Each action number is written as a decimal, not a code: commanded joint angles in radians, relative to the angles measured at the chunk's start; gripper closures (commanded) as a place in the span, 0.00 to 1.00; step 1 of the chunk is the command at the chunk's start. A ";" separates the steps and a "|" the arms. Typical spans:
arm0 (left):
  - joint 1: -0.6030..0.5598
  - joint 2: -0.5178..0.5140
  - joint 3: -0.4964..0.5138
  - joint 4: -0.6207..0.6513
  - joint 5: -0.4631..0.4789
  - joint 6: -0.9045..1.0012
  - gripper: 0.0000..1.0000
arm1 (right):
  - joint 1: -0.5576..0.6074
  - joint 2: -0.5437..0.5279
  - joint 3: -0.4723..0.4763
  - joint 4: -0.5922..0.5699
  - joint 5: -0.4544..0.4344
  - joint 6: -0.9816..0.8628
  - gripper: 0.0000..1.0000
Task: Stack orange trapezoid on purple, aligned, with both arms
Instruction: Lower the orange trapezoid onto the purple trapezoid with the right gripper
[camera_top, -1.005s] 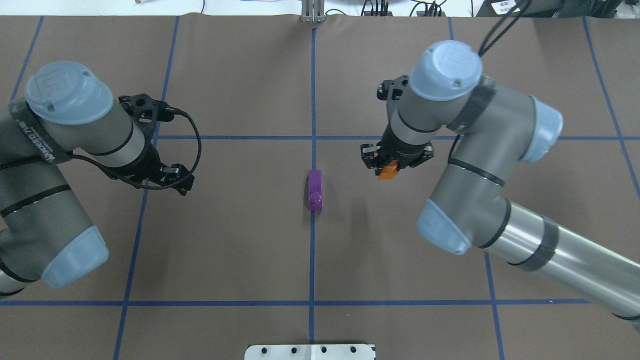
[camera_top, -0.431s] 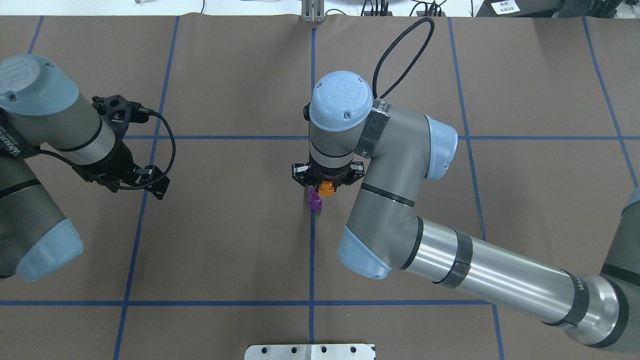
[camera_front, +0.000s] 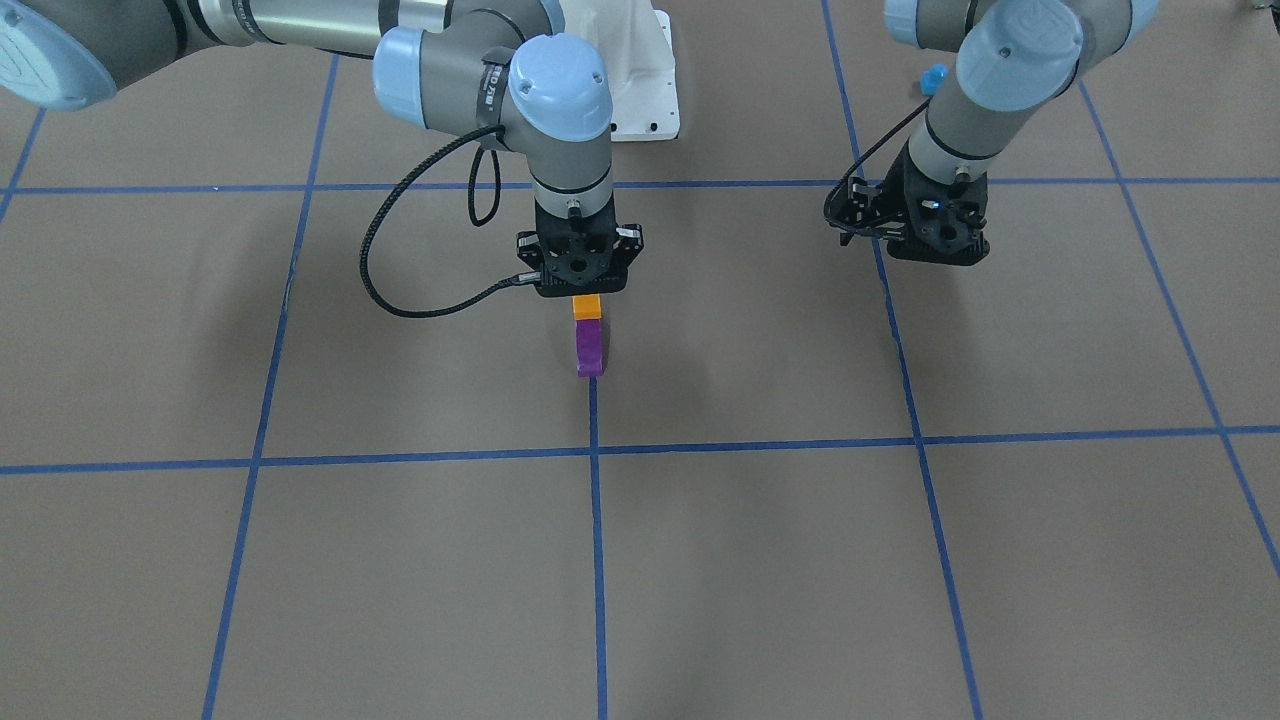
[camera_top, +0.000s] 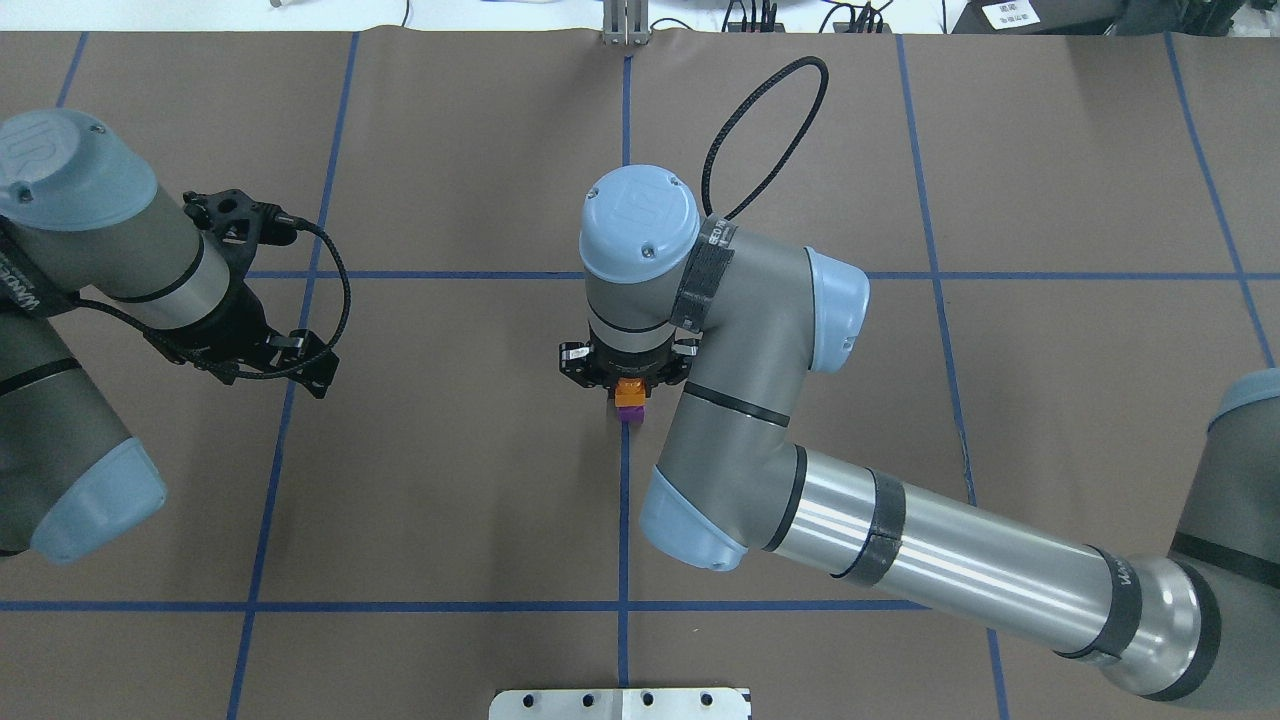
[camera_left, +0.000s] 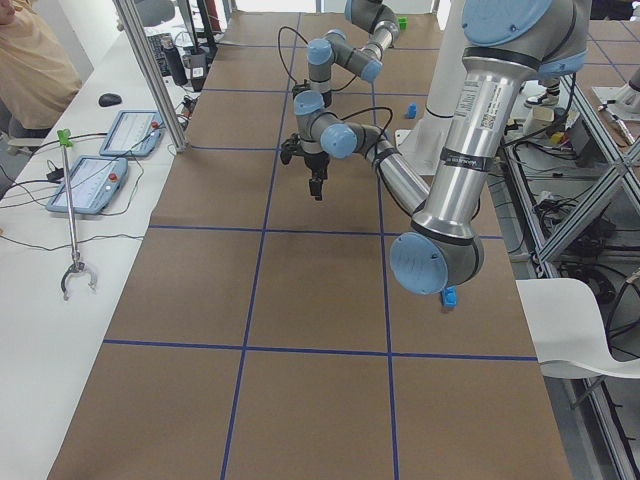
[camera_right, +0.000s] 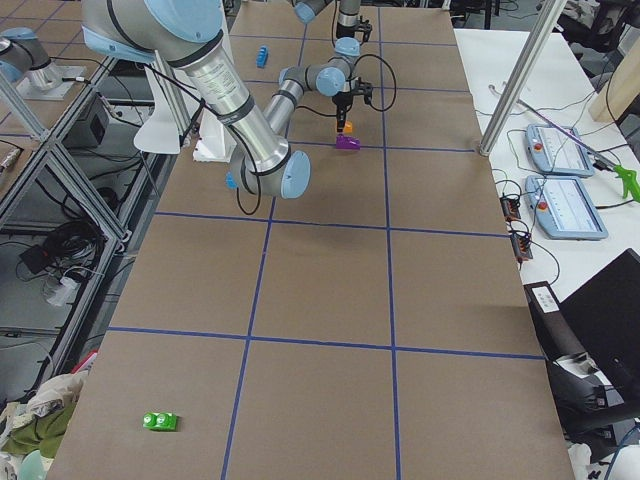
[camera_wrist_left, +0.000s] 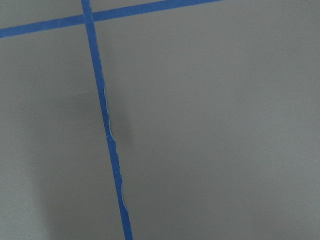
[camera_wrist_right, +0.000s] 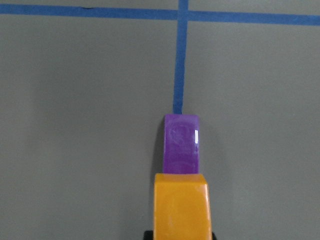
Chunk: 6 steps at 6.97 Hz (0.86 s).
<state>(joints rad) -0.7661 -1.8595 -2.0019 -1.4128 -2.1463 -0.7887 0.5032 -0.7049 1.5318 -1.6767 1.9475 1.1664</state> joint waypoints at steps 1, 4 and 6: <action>0.001 -0.003 0.000 0.000 0.002 -0.004 0.00 | 0.000 0.016 -0.031 0.000 -0.016 -0.004 1.00; 0.001 -0.006 0.000 0.000 0.002 -0.006 0.00 | -0.003 0.010 -0.067 0.061 -0.024 -0.001 1.00; 0.001 -0.007 0.000 0.001 0.002 -0.006 0.00 | -0.005 0.010 -0.097 0.130 -0.019 0.007 1.00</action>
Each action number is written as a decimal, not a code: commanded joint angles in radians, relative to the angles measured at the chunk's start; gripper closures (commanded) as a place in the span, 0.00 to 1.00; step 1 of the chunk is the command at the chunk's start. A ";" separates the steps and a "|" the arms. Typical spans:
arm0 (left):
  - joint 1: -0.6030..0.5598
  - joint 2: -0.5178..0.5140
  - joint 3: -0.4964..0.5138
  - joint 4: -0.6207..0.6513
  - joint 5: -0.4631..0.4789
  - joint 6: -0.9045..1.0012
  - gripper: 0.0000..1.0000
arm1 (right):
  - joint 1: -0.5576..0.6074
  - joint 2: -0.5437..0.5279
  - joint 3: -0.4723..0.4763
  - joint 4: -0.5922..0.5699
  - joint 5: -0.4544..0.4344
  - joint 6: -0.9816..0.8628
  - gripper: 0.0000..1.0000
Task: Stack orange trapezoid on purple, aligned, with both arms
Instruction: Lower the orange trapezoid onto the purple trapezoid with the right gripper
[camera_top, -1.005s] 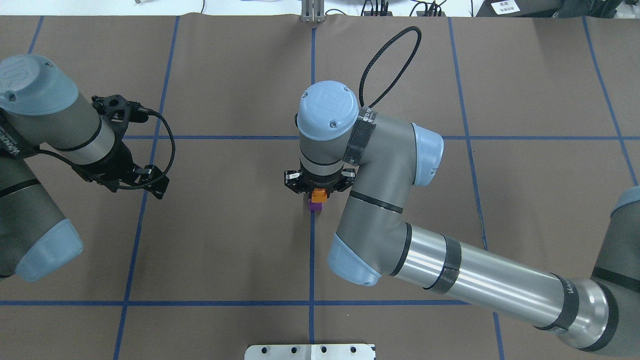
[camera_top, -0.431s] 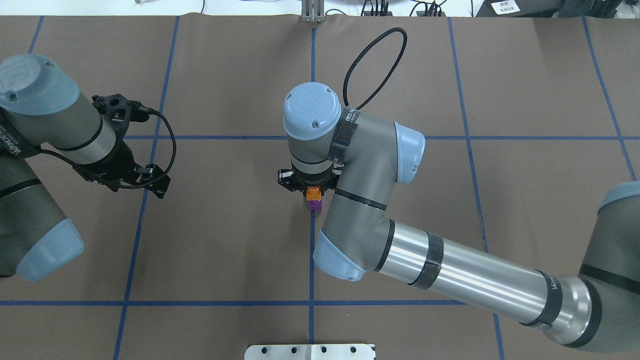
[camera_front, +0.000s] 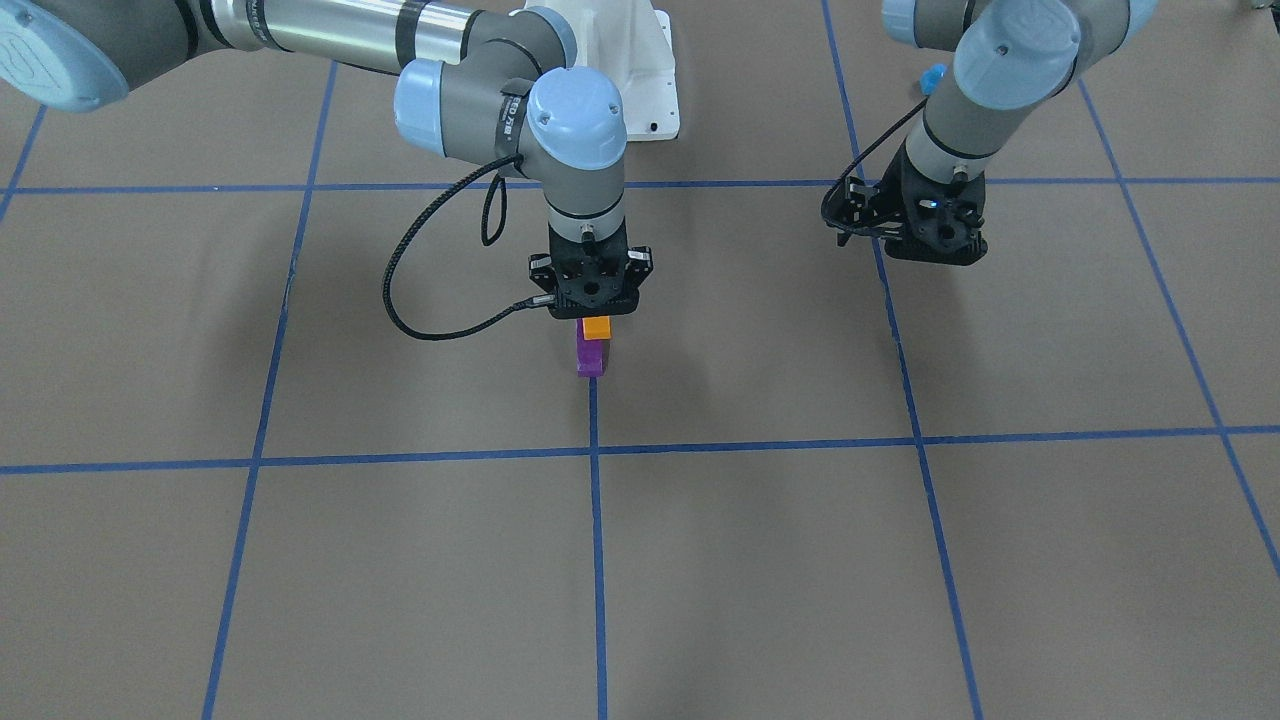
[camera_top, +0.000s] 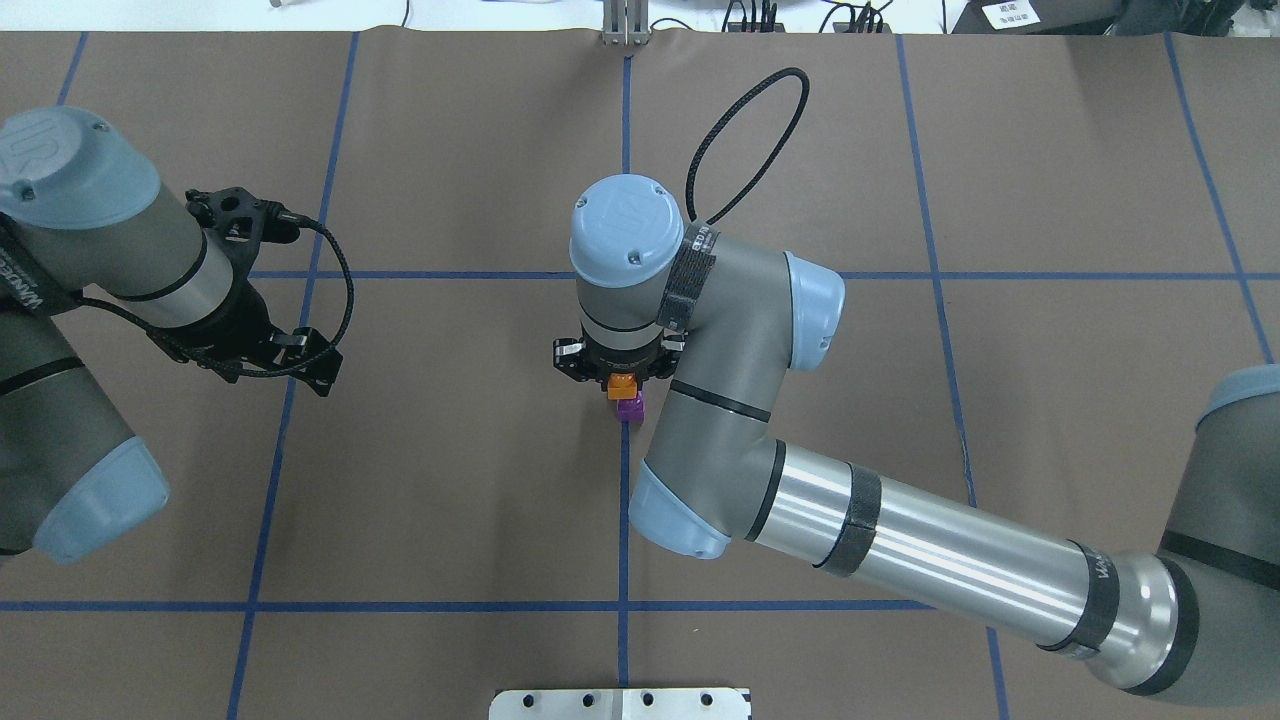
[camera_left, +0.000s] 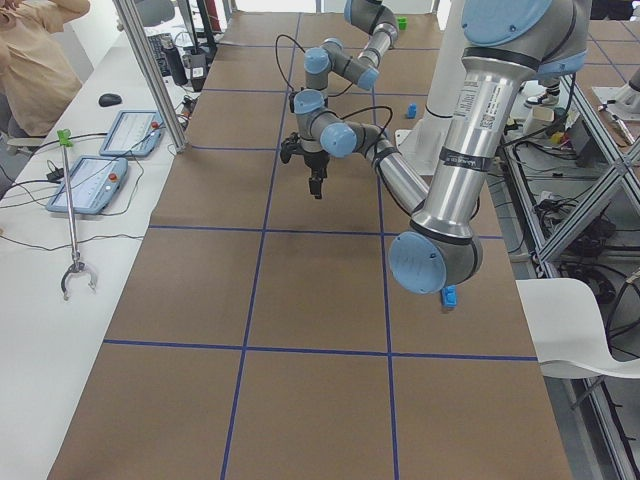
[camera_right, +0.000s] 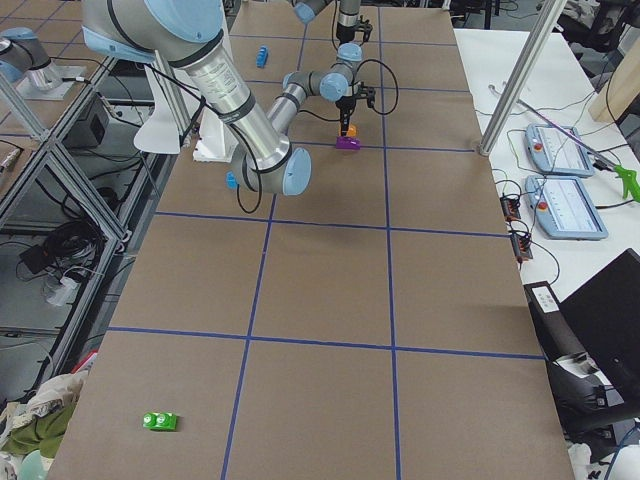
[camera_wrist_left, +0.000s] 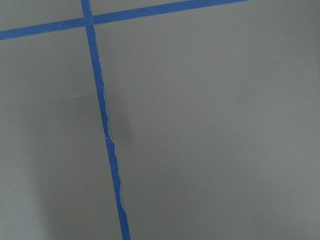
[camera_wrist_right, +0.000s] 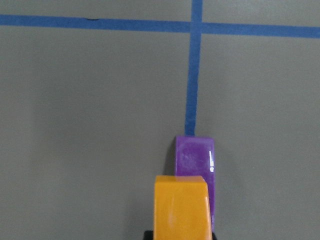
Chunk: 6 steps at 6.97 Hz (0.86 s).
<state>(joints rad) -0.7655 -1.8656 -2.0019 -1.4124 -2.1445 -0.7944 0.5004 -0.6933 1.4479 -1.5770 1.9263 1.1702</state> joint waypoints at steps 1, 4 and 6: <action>0.000 -0.001 -0.002 0.001 0.000 0.000 0.00 | 0.000 -0.003 -0.012 0.031 0.003 0.003 1.00; 0.000 -0.003 -0.002 0.001 0.000 -0.006 0.00 | 0.033 0.005 0.024 -0.035 0.013 0.002 1.00; 0.002 -0.003 -0.002 0.001 0.000 -0.008 0.00 | 0.008 -0.002 0.022 -0.044 0.004 0.005 1.00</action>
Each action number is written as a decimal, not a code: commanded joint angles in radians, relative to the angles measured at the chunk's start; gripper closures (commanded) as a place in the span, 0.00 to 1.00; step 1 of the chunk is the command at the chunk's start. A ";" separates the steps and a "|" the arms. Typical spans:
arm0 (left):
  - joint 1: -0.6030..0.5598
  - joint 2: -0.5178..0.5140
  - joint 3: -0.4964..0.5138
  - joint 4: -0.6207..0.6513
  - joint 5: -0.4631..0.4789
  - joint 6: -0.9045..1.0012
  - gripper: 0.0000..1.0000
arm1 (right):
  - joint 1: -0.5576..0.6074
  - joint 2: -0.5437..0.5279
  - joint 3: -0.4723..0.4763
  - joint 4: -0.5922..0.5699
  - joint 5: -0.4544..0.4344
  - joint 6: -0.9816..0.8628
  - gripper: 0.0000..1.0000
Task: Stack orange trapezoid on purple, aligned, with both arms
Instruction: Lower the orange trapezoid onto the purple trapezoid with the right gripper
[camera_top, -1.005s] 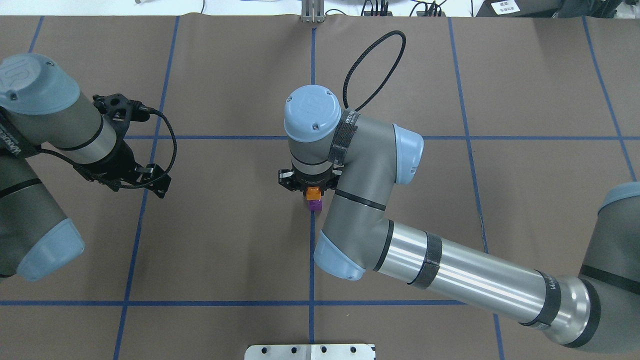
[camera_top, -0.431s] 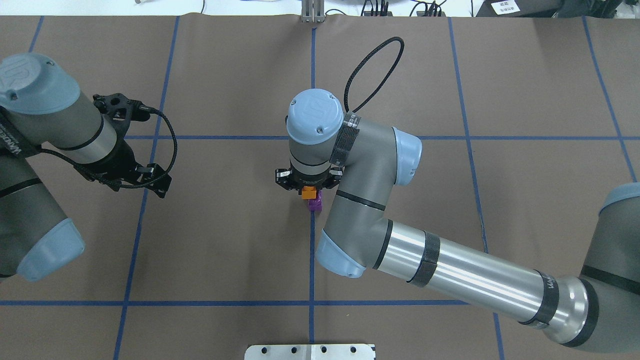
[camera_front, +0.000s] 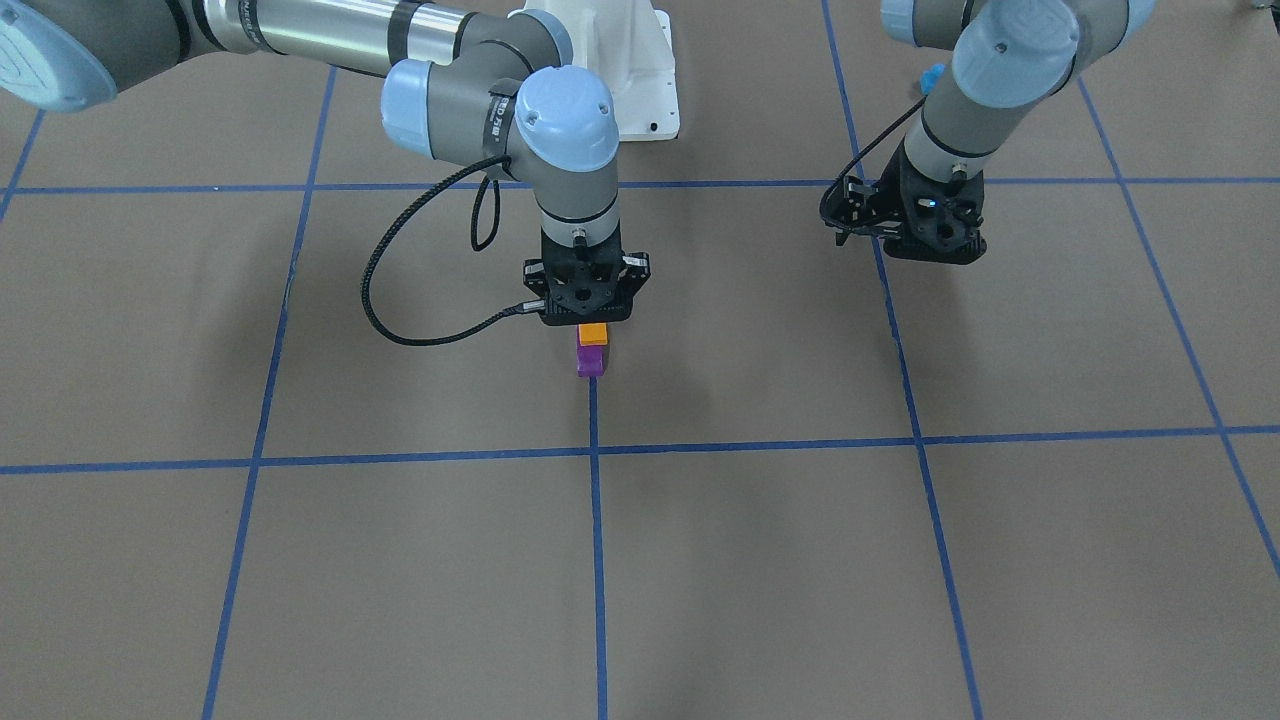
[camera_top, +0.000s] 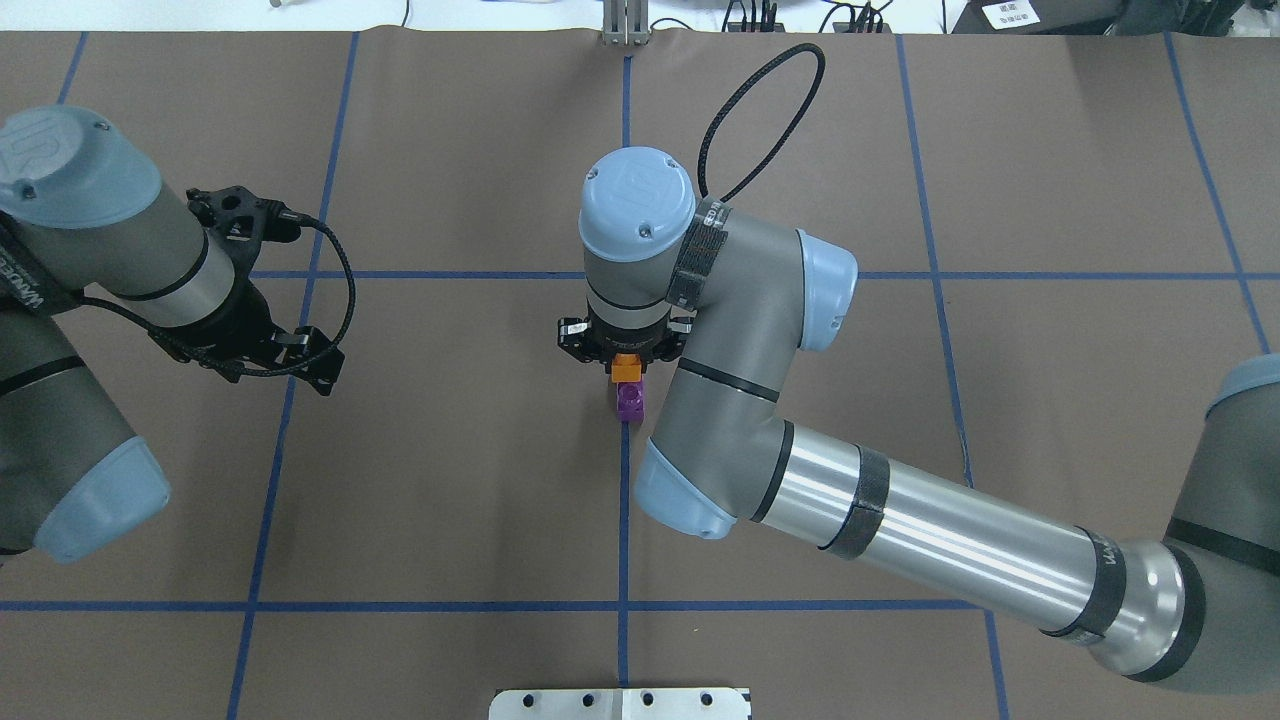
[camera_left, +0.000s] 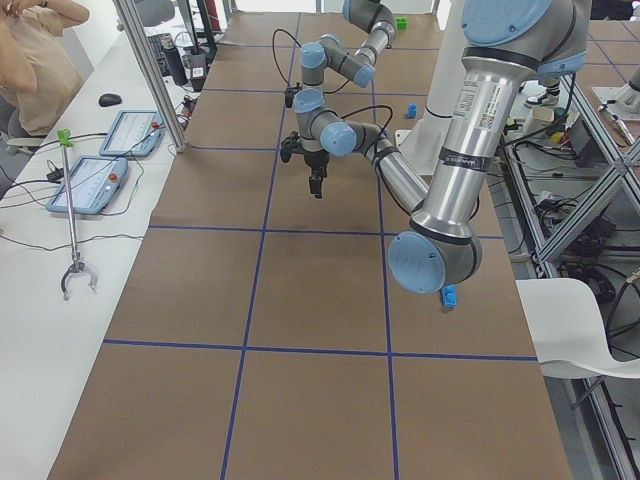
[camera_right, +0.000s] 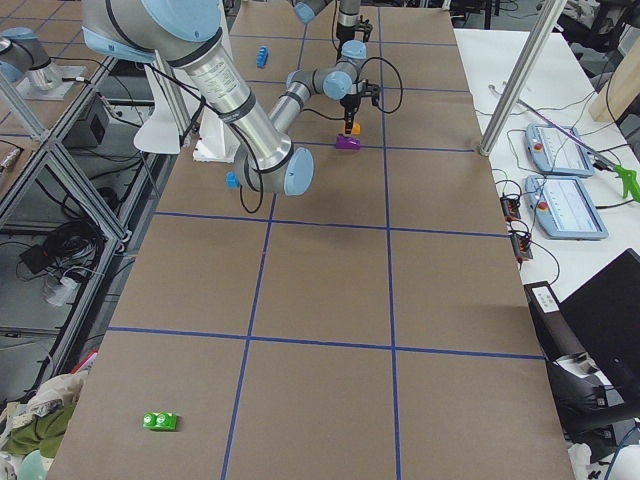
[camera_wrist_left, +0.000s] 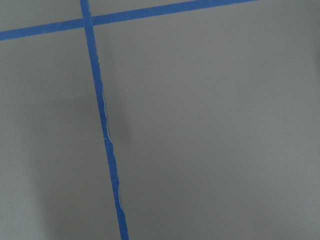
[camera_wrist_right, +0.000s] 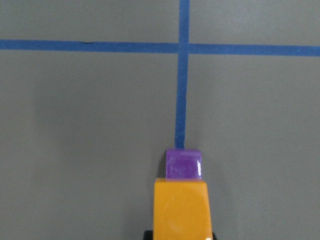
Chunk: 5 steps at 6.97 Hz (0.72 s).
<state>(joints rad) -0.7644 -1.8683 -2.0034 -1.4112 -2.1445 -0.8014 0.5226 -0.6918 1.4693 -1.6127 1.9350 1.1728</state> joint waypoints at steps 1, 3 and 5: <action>0.001 0.000 0.001 0.000 0.000 -0.001 0.00 | -0.027 -0.006 -0.001 -0.006 -0.010 0.007 1.00; 0.002 0.000 0.002 0.000 0.000 -0.001 0.00 | -0.030 -0.006 -0.004 -0.004 -0.011 0.016 1.00; 0.004 0.000 0.002 0.000 0.000 -0.002 0.00 | -0.010 -0.003 -0.003 -0.004 -0.010 0.016 1.00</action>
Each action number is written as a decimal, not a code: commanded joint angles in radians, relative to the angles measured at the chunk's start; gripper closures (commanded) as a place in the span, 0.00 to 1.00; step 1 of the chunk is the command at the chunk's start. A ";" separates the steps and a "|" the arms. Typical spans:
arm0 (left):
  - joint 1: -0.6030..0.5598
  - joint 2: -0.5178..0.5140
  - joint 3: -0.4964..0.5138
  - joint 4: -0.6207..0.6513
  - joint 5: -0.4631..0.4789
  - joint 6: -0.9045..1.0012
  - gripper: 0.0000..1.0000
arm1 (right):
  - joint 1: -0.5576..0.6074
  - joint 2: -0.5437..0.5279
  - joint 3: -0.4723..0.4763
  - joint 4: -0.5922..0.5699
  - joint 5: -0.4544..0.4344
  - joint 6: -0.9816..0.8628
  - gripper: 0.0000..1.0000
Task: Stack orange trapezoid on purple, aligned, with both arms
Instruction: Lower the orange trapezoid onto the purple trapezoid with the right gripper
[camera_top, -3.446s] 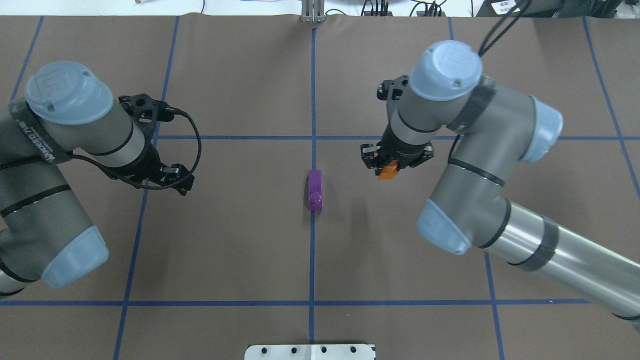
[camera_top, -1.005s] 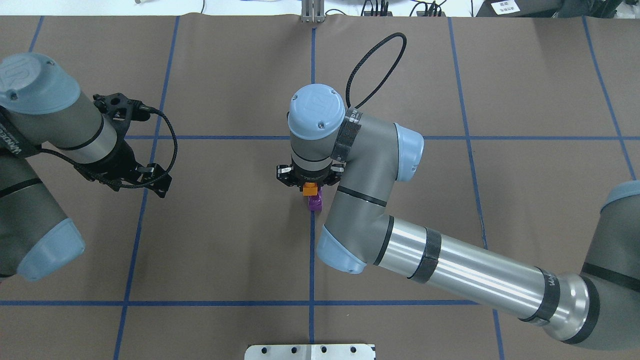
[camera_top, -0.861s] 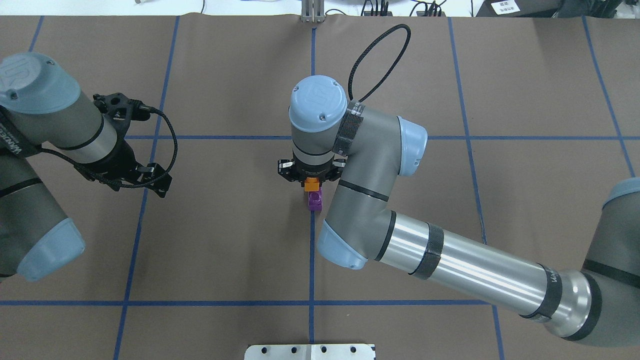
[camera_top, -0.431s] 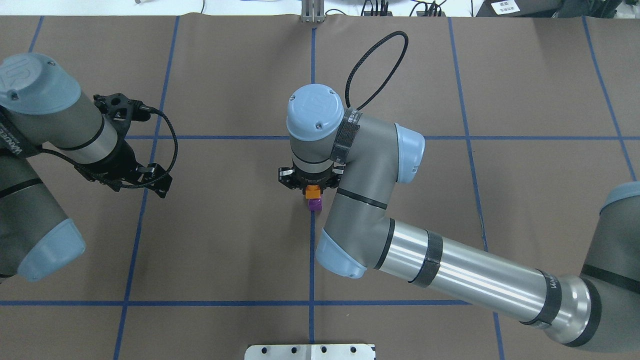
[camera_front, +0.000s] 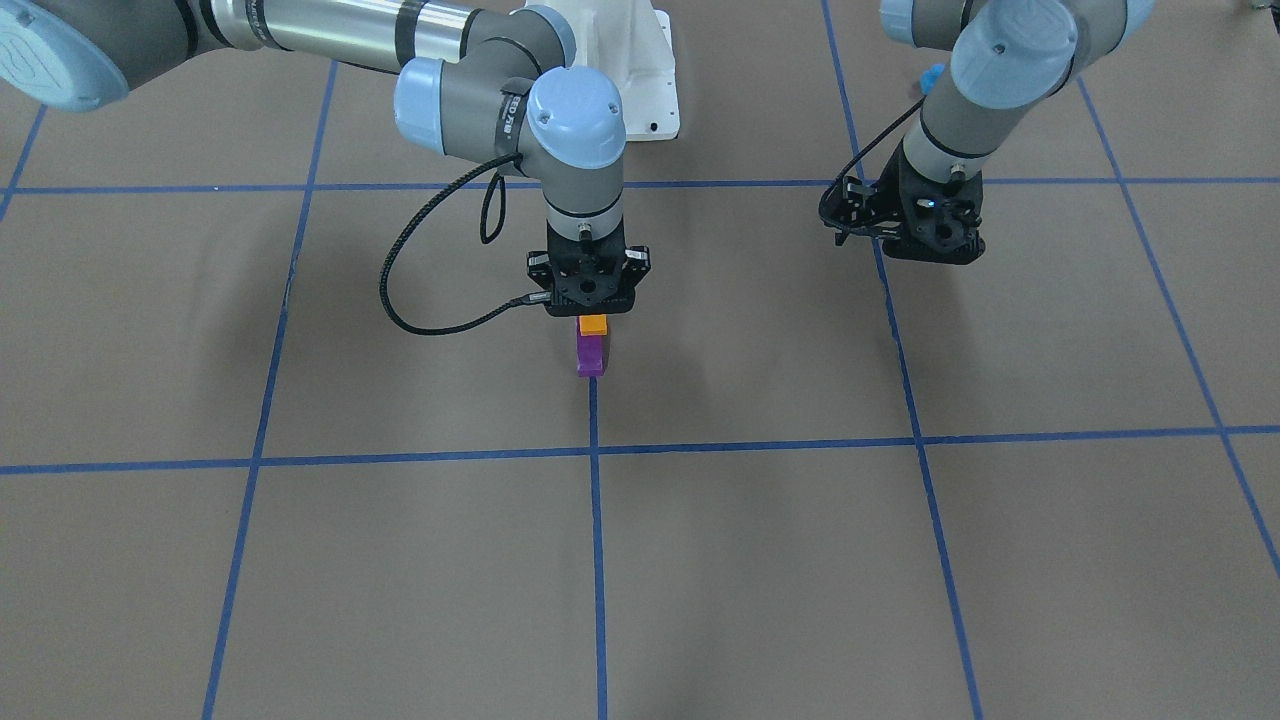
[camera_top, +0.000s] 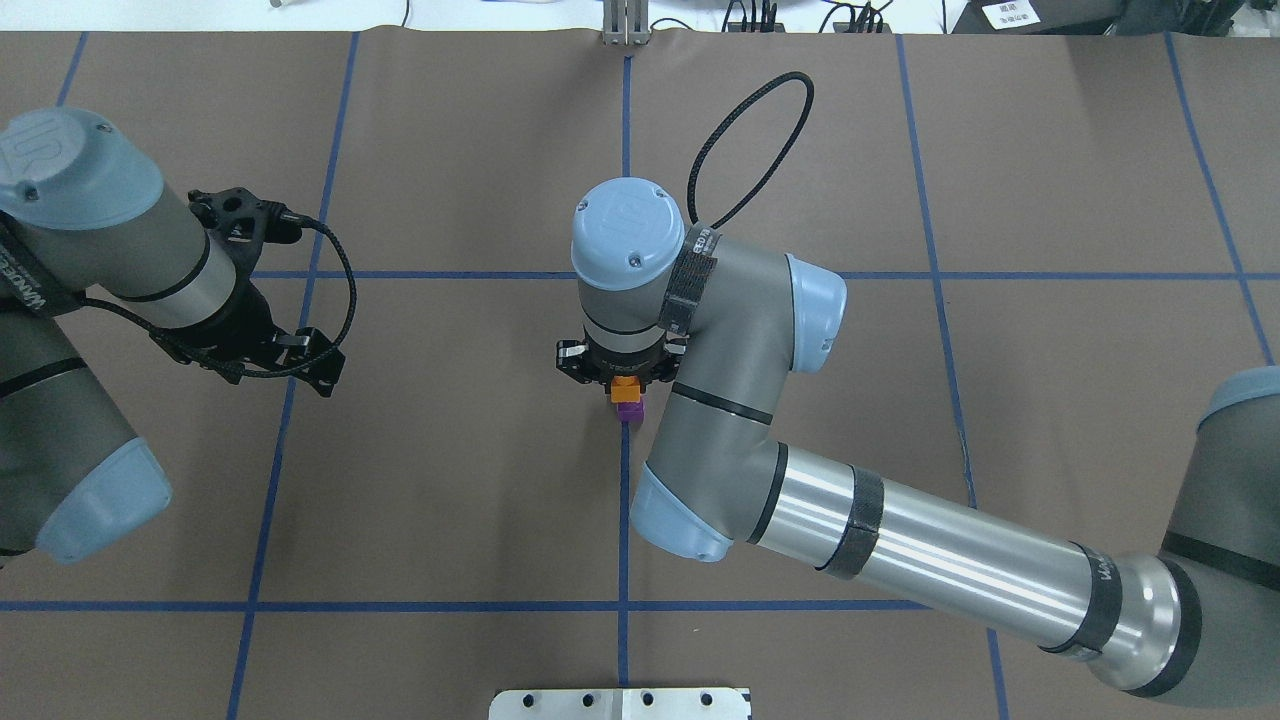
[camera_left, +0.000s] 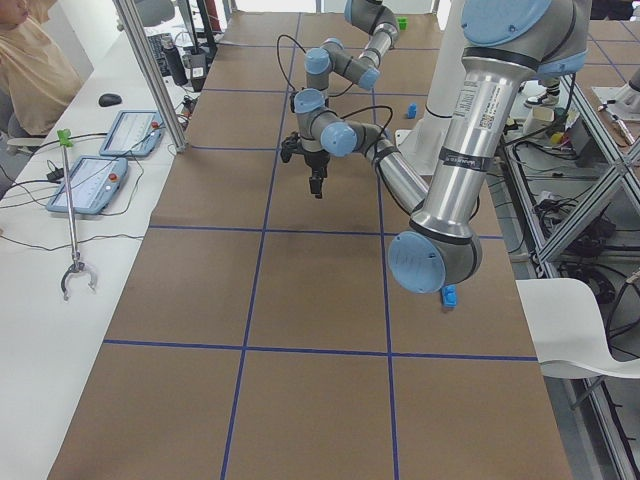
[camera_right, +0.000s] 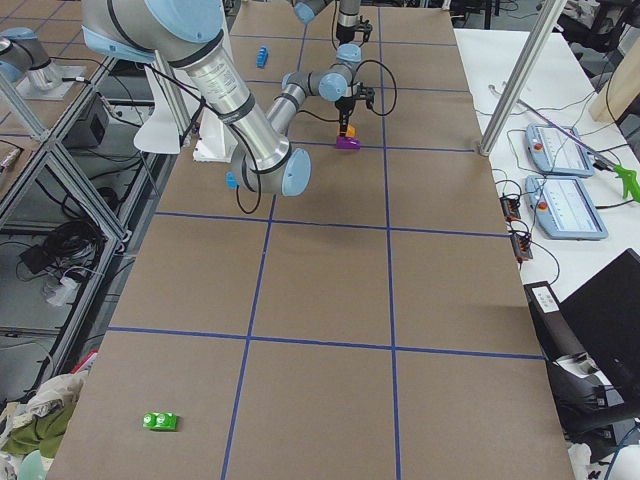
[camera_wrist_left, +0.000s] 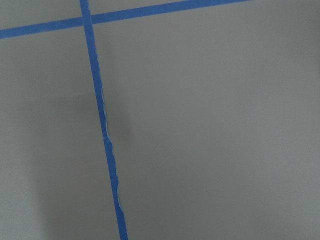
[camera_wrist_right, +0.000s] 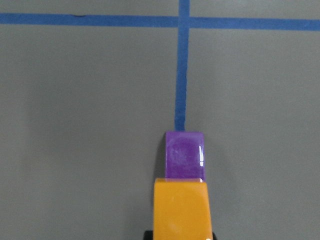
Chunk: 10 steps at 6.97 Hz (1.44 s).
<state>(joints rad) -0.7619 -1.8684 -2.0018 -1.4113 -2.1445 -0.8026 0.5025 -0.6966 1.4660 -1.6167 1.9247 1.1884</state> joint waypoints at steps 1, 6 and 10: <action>0.001 -0.002 0.000 0.000 0.000 -0.001 0.00 | 0.011 0.002 -0.001 0.001 -0.001 0.000 1.00; 0.003 -0.002 0.002 0.000 0.000 -0.001 0.00 | 0.001 0.002 -0.026 0.011 -0.001 0.002 1.00; 0.004 -0.003 0.000 0.000 0.000 -0.020 0.00 | -0.002 0.006 -0.039 0.011 -0.001 0.000 1.00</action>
<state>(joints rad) -0.7578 -1.8712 -2.0017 -1.4113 -2.1445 -0.8209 0.5013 -0.6921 1.4300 -1.6061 1.9236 1.1895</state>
